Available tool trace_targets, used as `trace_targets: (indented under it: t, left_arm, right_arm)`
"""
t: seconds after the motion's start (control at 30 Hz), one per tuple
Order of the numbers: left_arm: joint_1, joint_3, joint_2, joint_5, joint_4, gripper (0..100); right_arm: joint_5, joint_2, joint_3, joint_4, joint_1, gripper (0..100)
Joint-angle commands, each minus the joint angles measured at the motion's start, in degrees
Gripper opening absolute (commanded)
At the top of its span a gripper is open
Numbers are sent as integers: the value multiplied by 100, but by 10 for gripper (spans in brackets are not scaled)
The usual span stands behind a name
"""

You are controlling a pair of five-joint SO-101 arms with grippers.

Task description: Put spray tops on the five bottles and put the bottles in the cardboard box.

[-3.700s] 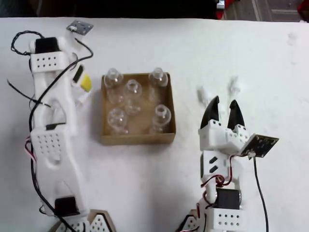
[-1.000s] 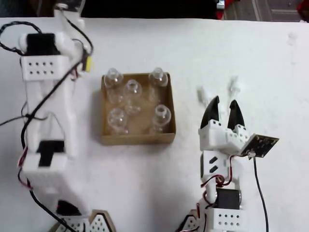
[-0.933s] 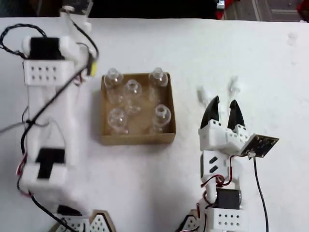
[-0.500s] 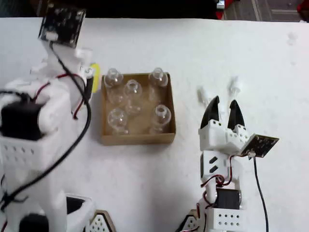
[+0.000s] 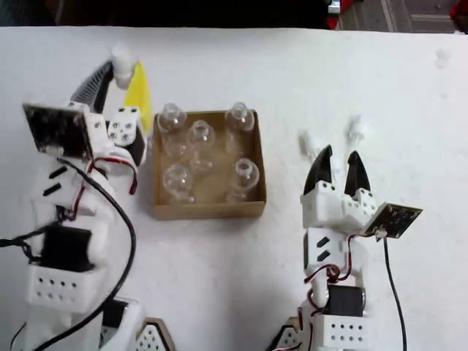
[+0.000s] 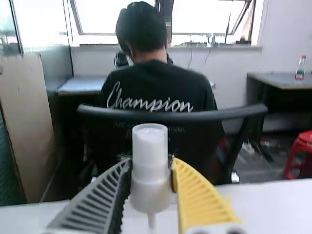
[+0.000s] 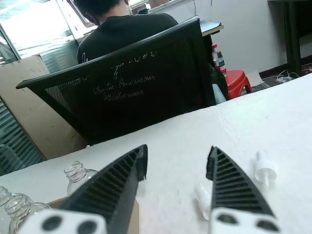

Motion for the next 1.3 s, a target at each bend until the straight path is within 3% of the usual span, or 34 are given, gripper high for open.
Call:
trace_targets:
  t: [0.0, 0.1, 0.23, 0.4, 0.67, 0.87, 1.27]
  left_arm:
    - [110, 607, -48, 62, -2127, 23]
    - [101, 835, 453, 53, -3068, 23]
    - [163, 756, 1376, -193, -3754, 23]
    - [365, 501, 2105, -923, -3824, 23]
    - [365, 325, 2484, -914, -3833, 23]
    - [382, 334, 2738, -923, -4501, 23]
    - [505, 396, 3125, -923, -4554, 23]
  right_arm:
    - [79, -13, 53, 31, -4, 180]
    - [79, -4, 53, 31, -4, 180]
    - [79, -4, 53, 31, -13, 179]
    - [79, -4, 53, 31, -13, 178]
    - [79, -4, 53, 31, -13, 178]
    - [79, -4, 53, 31, -13, 178]
    - [79, -4, 53, 31, -4, 180]
